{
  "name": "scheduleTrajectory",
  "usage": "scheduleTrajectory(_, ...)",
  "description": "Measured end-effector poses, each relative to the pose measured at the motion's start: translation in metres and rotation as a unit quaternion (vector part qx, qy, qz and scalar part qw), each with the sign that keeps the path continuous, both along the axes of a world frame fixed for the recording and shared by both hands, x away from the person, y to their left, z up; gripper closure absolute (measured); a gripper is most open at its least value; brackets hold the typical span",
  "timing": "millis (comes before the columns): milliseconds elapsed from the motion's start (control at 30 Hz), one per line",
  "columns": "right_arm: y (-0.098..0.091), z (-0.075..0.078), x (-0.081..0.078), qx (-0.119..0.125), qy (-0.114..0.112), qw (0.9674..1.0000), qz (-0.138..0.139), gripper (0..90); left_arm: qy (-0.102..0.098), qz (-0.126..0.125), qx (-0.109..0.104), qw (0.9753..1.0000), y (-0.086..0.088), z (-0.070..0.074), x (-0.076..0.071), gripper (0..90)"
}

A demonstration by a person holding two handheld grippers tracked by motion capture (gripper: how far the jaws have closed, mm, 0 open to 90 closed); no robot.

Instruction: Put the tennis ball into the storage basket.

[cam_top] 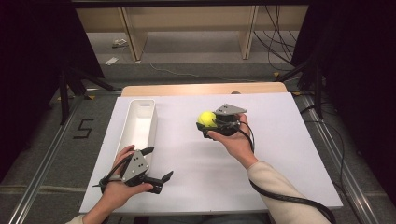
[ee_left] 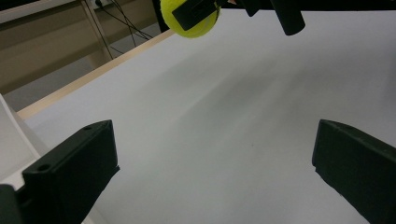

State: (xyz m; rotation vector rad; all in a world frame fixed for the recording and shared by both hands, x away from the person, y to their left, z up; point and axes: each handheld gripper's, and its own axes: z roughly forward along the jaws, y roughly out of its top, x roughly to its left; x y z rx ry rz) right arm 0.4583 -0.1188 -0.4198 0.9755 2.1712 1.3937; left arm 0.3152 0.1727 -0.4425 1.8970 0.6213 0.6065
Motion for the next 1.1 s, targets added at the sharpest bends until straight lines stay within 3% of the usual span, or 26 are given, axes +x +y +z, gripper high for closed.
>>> scheduleTrajectory(1100, 0.0023, -0.0026, 0.0018, 0.007, 0.007, 0.9999, -0.004, 26.7, 0.002, -0.006, 0.001, 1.0, -0.0023, -0.0005, 0.0032, 0.0)
